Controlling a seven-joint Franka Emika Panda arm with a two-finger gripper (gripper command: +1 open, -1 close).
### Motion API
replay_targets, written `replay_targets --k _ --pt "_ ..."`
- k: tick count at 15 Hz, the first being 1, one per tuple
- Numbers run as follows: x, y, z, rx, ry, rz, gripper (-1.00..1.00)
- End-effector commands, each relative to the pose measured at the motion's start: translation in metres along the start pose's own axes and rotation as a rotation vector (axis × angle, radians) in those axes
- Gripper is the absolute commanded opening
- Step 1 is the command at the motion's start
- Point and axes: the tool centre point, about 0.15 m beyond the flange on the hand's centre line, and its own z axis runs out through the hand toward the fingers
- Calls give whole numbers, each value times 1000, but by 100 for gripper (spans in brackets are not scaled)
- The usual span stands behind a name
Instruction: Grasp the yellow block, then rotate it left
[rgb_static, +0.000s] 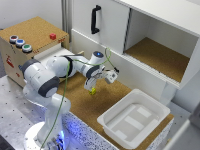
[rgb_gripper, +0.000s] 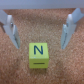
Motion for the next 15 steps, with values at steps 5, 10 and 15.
replay_targets --k 5,10,15 --pt "9 -31 -35 26 -46 776 100" --pt "-18 -27 -26 -22 20 1341 100" --pt "-20 -16 20 -28 44 1536 100"
